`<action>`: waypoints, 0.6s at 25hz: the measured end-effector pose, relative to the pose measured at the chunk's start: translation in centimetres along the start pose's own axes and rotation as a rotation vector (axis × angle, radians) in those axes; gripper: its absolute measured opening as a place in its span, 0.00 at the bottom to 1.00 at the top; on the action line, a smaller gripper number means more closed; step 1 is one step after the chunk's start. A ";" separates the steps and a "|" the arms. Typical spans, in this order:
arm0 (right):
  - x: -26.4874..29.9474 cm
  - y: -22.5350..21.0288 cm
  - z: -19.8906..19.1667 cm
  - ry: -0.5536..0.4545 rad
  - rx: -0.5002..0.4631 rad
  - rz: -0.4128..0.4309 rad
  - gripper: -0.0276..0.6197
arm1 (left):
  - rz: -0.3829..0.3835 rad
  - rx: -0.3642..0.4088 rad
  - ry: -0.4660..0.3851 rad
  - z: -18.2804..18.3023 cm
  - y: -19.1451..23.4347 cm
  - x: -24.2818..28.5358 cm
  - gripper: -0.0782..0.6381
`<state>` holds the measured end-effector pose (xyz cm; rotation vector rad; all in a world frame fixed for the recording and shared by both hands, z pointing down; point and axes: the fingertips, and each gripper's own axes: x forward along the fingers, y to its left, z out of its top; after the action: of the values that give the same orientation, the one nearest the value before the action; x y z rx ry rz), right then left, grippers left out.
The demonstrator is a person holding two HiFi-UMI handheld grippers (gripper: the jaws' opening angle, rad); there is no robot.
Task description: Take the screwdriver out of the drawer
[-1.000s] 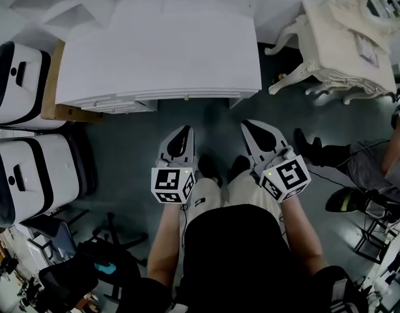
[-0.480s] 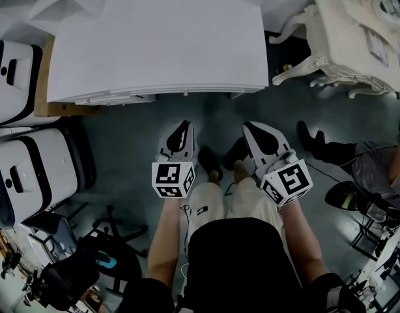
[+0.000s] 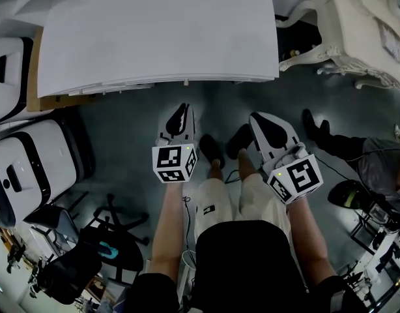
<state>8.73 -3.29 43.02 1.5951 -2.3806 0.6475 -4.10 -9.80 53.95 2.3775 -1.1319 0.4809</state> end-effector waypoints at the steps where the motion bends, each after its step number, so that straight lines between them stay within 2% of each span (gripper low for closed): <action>1: 0.3 -0.3 -0.1 0.004 0.001 -0.001 0.07 | 0.003 -0.002 0.005 -0.2 0.3 0.6 0.17; 3: 0.9 -0.8 -0.3 0.010 0.001 -0.005 0.07 | 0.007 -0.001 0.017 -0.8 1.0 1.8 0.23; 15: 3.2 -2.1 -2.1 0.042 0.027 -0.010 0.07 | 0.026 -0.020 0.075 -5.4 4.5 8.1 0.30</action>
<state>9.22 -5.69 46.67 1.5876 -2.3421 0.7061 -3.42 -14.50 63.53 2.3103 -1.1305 0.5597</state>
